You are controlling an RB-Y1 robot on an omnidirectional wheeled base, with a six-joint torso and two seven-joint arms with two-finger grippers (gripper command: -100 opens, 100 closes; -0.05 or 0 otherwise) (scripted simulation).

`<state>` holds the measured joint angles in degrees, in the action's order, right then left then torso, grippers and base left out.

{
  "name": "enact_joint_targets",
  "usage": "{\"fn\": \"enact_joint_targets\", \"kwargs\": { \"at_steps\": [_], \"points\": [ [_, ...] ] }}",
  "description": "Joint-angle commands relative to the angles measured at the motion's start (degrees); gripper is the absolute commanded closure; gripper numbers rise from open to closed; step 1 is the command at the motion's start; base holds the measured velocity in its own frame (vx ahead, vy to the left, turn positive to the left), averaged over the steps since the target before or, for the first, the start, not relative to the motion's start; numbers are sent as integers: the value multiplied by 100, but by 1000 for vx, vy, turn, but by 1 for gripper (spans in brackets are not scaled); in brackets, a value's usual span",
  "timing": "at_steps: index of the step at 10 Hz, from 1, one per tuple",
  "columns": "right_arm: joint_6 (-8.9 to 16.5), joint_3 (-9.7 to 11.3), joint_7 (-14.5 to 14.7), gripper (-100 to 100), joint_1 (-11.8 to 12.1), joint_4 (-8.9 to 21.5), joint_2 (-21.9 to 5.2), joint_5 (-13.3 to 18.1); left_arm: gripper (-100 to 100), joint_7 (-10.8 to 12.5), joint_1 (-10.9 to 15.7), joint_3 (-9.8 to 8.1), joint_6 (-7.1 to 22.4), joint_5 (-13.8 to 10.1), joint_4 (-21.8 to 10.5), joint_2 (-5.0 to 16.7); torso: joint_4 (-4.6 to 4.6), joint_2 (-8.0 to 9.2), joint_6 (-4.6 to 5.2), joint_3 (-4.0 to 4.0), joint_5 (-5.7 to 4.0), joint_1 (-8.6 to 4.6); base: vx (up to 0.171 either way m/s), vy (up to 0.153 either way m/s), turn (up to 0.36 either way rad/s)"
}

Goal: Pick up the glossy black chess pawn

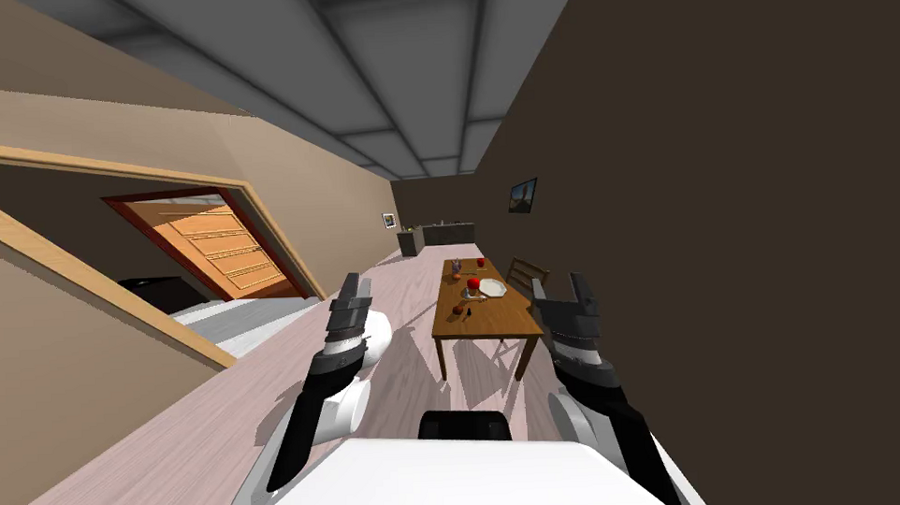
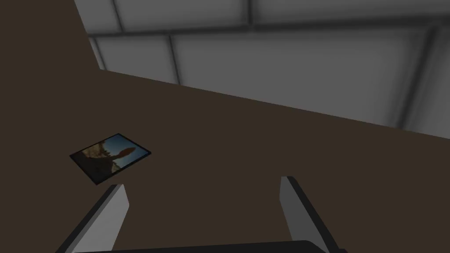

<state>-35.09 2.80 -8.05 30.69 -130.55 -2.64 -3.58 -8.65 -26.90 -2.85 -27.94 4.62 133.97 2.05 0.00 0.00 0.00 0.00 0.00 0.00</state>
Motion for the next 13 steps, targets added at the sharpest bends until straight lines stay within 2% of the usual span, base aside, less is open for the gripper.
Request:
{"fn": "enact_joint_targets", "kwargs": {
  "at_steps": [1, 5, 9, 10, 12, 13],
  "points": [
    [105, 28, 41, -100, 23, 141, -173, 166, 0, 0, 0, 0, 0, 0, 0, 0, 0, 0, 0, 0, 0, 0, 8, 19, 218],
    [443, 123, 176, -100, 96, 584, -681, 694, 0, 0, 0, 1, 0, 0, 0, 0, -2, -9, -3, -5, 3, 15, 21, 36, 220],
    [926, 272, 385, -100, 188, 1179, -1336, 1360, 0, 0, 0, 0, 0, 0, 0, 0, -3, -12, 1, -7, 3, 14, 33, 47, 291],
    [926, 272, 385, -100, 188, 1197, -1336, 1419, 0, 0, 0, 1, 0, 0, 0, 0, -3, -14, -3, -8, 4, 21, 28, 33, 108],
    [1212, 372, 524, -100, 230, 1545, -1683, 1771, 0, 0, 0, 0, 0, 0, 0, 0, -2, -9, -1, -5, 3, 10, 28, 31, 250],
    [1212, 372, 524, -100, 230, 1545, -1683, 1822, 0, 0, 0, 0, 0, 0, 0, 0, -3, -11, -1, -6, 2, 13, 27, 21, 116]
  ]
}}
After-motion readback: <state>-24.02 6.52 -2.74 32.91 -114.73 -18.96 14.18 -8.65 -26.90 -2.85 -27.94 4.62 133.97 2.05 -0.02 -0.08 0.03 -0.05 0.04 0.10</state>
